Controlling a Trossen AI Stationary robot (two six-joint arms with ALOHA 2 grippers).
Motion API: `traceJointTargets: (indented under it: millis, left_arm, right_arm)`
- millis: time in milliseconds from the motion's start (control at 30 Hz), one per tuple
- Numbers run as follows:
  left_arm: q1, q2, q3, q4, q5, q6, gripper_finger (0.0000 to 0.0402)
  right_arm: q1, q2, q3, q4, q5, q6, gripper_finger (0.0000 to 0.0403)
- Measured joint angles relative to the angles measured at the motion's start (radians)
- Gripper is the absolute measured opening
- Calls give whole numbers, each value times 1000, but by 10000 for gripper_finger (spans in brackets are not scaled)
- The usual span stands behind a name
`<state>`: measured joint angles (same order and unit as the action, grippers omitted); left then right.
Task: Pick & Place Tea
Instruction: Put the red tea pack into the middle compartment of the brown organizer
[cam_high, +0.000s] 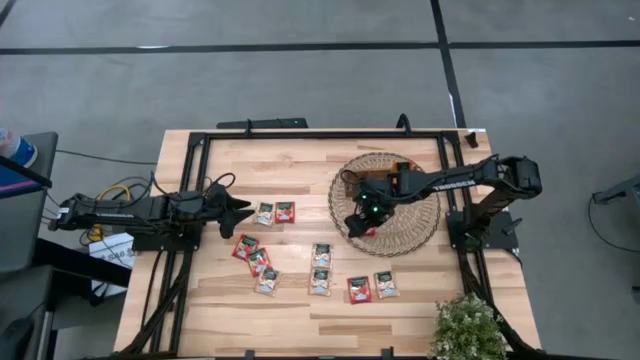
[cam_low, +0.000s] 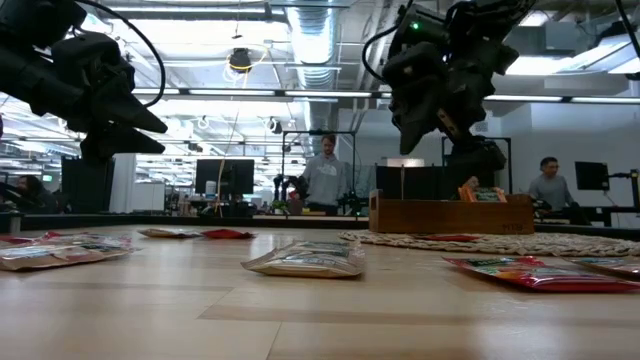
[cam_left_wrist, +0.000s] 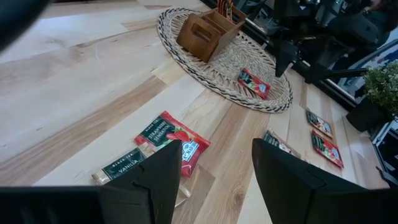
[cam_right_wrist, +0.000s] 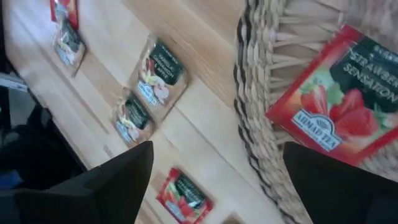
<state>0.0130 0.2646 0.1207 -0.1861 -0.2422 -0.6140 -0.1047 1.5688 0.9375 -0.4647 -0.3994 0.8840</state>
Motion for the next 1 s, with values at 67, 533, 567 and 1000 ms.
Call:
traceJointTargets:
  millis: [67, 533, 567, 1000]
  left_arm:
    - [0, 0, 0, 0, 0, 0, 188]
    - [0, 0, 0, 1, 3, -1, 188]
    - [0, 0, 0, 1, 5, -2, 188]
    - [0, 0, 0, 1, 17, -11, 188]
  right_arm:
    - [1, 0, 22, -46, 50, 29, 347]
    - [39, 105, 130, -282, 294, 128, 347]
    - [40, 128, 131, -284, 294, 129, 346]
    - [46, 220, 180, -297, 354, 117, 346]
